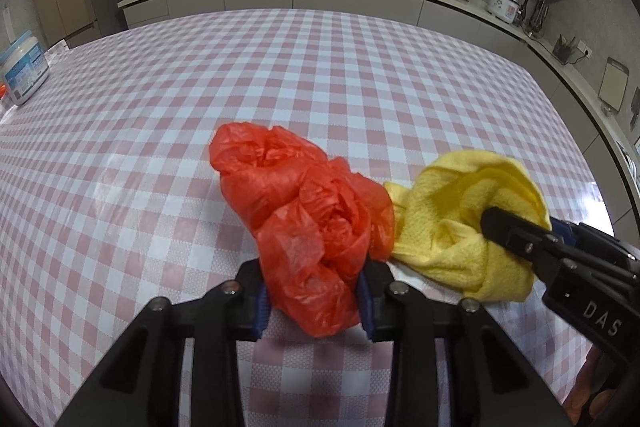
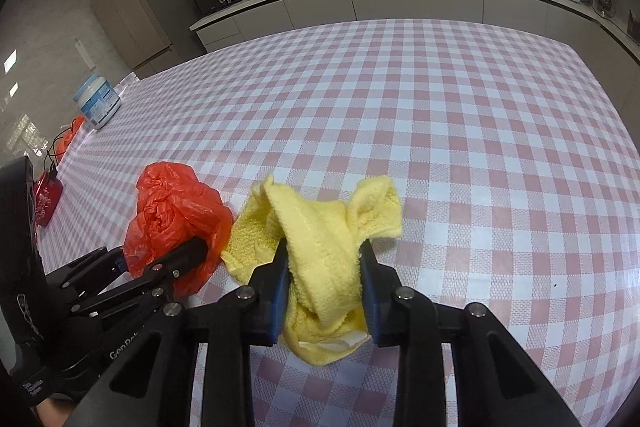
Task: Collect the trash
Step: 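Lift and carry the red bag and yellow cloth over the black bin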
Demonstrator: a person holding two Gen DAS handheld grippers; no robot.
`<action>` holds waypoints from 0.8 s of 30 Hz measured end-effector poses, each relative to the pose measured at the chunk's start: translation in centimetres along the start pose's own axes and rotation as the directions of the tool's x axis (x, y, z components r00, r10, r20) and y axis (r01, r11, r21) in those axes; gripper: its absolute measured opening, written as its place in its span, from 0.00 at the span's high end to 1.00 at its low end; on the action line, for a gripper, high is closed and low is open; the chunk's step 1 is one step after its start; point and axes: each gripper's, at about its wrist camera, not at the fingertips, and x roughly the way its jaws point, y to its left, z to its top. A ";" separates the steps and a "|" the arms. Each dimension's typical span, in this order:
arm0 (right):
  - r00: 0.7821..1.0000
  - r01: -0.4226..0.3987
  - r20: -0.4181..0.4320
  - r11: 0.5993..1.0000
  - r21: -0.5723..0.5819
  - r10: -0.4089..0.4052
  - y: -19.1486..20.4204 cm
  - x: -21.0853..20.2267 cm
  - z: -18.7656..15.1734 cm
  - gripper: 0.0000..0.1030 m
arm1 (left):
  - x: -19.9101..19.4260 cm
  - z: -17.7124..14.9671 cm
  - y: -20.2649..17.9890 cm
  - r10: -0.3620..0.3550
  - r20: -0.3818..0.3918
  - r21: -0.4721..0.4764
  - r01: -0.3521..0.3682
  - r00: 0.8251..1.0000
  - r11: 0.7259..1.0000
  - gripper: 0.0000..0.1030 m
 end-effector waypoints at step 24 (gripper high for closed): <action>0.998 -0.038 0.050 0.999 0.035 0.036 -2.7 -5.1 -2.5 0.69 | -4.0 -2.2 -1.5 -0.034 0.070 0.015 0.033 0.997 0.999 0.75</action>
